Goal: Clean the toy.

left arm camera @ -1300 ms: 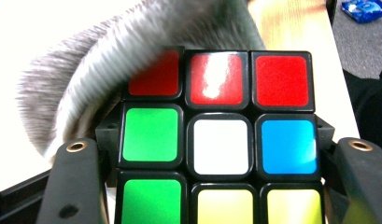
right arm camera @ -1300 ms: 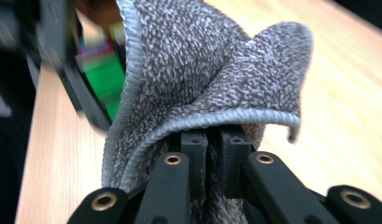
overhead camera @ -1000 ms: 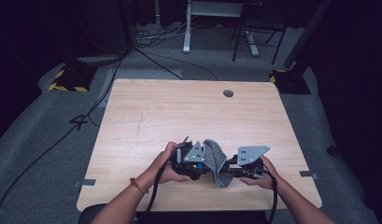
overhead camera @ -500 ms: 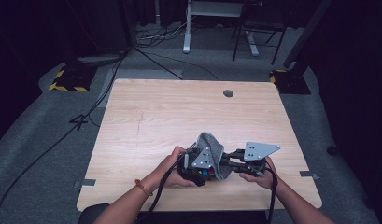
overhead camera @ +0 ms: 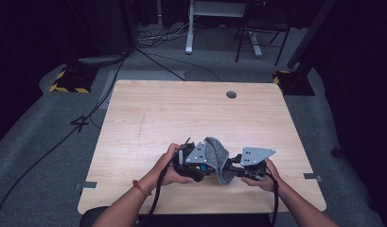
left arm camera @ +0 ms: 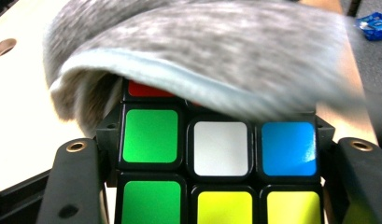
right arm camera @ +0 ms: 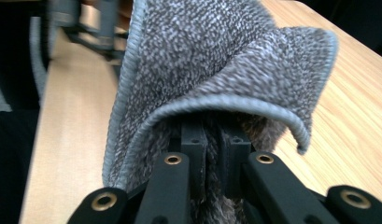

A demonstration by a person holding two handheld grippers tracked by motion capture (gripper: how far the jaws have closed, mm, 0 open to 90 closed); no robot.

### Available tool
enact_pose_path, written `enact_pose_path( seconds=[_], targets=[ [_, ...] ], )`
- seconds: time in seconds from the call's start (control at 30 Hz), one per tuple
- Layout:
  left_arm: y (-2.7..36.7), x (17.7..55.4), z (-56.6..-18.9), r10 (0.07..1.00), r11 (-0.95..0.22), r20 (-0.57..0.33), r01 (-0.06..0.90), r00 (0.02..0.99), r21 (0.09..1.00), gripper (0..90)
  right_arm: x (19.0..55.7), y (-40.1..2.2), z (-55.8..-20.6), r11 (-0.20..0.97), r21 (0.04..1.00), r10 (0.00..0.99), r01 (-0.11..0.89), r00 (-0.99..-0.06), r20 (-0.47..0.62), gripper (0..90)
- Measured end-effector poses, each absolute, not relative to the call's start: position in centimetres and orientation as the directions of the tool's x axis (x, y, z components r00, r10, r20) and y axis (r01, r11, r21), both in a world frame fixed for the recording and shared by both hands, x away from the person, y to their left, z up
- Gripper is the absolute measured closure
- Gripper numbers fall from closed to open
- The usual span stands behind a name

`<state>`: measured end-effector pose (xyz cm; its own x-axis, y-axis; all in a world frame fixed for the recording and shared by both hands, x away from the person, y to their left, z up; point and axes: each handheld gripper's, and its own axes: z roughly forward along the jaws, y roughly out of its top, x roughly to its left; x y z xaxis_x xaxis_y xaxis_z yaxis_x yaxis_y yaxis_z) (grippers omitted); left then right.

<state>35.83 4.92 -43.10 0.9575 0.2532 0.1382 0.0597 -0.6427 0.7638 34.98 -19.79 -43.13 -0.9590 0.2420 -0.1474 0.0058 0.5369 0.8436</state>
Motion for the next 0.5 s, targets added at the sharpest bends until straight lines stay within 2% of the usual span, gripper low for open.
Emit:
enact_pose_path(
  seconds=[0.17, 0.37, 0.5],
  targets=[
    [4.3, 35.9, -44.1, 0.250, -0.674, 0.129, 0.077, 0.960, 0.735, 33.5, 34.3, -19.6, -42.3, 0.479, 0.878, 0.201, -0.013, -0.972, -0.123, 82.9],
    [3.9, 35.3, -44.1, 0.201, -0.662, 0.113, 0.050, 0.973, 0.748, 33.5, 34.4, -19.5, -42.2, 0.485, 0.874, 0.284, -0.007, -0.944, -0.166, 82.8],
    [3.7, 34.8, -43.8, 0.196, -0.659, 0.138, 0.026, 0.971, 0.751, 33.5, 35.5, -19.7, -42.9, 0.521, 0.852, 0.317, 0.053, -0.939, -0.135, 82.8]
  ],
)
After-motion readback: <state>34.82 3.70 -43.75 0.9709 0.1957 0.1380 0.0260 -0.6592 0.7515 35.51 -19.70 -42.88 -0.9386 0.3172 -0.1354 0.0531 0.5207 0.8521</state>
